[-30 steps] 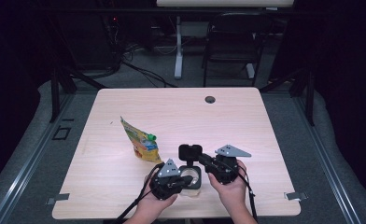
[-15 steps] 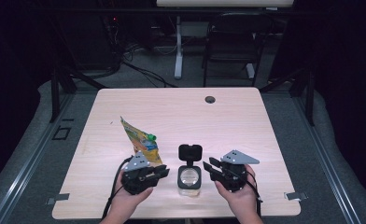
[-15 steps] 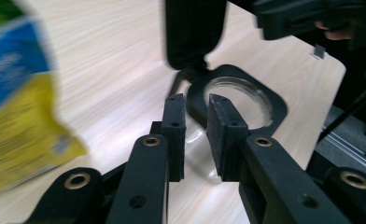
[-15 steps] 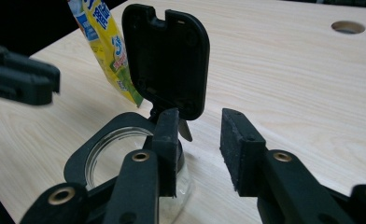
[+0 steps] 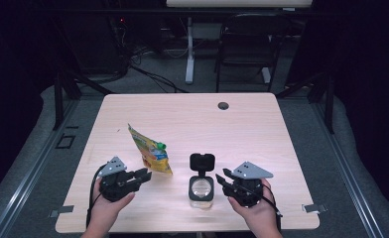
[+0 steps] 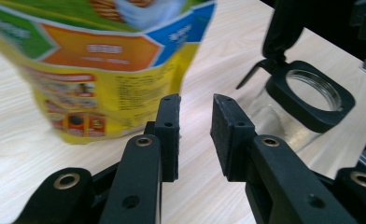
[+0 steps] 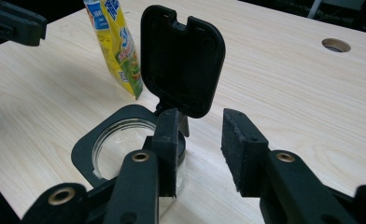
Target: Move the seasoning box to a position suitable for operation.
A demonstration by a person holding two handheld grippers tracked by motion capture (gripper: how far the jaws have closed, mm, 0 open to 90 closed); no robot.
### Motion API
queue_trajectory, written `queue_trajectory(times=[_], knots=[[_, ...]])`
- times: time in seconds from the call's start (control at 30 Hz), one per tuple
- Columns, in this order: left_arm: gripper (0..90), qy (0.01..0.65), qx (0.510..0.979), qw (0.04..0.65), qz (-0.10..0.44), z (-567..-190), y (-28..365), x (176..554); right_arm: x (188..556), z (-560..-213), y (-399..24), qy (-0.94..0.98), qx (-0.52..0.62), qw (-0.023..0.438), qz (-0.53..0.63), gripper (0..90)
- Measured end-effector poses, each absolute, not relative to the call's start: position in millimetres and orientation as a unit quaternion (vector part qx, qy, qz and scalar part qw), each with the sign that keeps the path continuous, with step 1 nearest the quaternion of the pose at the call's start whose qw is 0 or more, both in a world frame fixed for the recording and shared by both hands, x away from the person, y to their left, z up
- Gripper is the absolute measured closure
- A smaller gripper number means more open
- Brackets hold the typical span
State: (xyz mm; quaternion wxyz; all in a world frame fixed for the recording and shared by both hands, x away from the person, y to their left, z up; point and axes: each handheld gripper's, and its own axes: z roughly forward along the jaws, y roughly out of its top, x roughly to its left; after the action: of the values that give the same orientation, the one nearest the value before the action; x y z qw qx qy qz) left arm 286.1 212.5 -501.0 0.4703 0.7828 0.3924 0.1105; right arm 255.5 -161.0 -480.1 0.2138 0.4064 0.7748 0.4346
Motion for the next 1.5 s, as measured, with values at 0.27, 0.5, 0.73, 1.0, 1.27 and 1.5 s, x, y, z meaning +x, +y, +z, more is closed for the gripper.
queue_trajectory(times=[0.27, 0.5, 0.73, 1.0, 1.27, 1.5], knots=[[65.7, 0.433, 0.757, 0.472, 0.129, -502, 242, 291, 258, -481, -155, 0.782, 0.409, 0.207, 0.422, 63.5], [63.4, 0.447, 0.748, 0.474, 0.124, -500, 256, 294, 261, -471, -152, 0.776, 0.406, 0.221, 0.429, 59.0], [63.5, 0.451, 0.749, 0.467, 0.129, -499, 262, 295, 267, -458, -144, 0.782, 0.397, 0.219, 0.427, 60.0], [63.5, 0.457, 0.741, 0.475, 0.130, -497, 265, 298, 274, -454, -132, 0.787, 0.391, 0.211, 0.428, 62.6], [63.3, 0.459, 0.742, 0.472, 0.128, -497, 268, 298, 277, -449, -124, 0.785, 0.385, 0.212, 0.437, 61.9], [63.2, 0.459, 0.739, 0.476, 0.128, -497, 269, 298, 281, -445, -118, 0.787, 0.380, 0.215, 0.436, 61.3]])
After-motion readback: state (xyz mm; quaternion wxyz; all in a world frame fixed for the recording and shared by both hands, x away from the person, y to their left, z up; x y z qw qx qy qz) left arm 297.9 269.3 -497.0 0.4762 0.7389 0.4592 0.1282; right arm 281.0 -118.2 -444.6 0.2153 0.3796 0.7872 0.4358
